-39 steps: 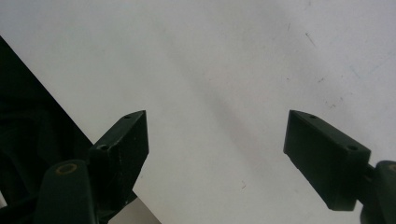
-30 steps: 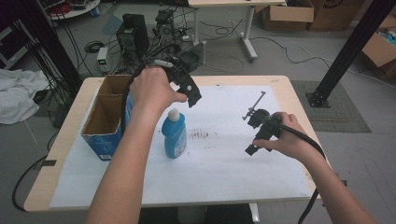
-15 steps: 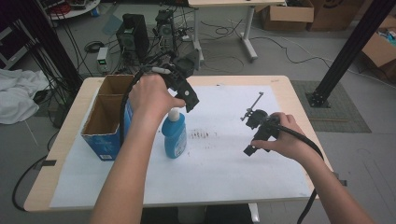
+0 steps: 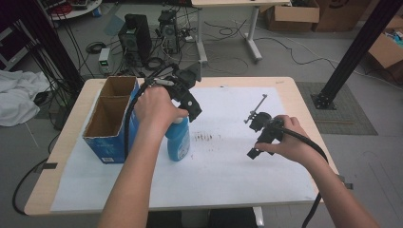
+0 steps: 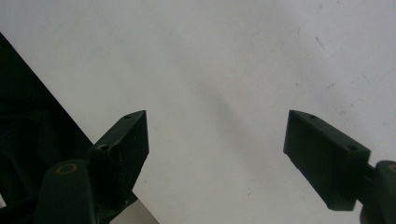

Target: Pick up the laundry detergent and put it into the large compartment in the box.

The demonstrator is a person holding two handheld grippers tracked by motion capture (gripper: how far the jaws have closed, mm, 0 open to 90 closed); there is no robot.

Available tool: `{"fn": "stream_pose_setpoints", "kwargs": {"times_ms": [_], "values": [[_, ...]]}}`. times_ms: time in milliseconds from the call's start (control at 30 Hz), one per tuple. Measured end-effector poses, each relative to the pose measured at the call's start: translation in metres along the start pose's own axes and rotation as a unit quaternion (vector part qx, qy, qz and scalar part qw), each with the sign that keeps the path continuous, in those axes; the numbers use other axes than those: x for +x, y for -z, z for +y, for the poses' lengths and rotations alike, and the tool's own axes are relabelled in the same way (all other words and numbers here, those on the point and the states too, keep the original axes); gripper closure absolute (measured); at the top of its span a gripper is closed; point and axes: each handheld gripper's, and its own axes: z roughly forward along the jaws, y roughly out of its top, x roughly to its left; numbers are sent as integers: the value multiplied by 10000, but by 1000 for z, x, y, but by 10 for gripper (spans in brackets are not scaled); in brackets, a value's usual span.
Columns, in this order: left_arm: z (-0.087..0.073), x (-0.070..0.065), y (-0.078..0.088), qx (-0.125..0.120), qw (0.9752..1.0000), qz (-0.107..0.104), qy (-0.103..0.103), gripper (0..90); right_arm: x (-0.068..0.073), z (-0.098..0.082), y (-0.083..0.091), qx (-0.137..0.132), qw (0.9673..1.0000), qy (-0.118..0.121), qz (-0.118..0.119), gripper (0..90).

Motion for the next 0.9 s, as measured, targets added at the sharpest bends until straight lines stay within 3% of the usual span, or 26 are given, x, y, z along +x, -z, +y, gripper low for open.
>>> {"fn": "stream_pose_setpoints", "kwargs": {"times_ms": [633, 900], "values": [[-5, 0, -26, 121, 9999, -66, 56, 1, 0, -1, -3, -6, 10000, -25, 19, 223], [-7, 0, -33, 85, 9998, -78, 191, 6, 0, -2, -4, 28, 10000, -45, 16, 223]]}}
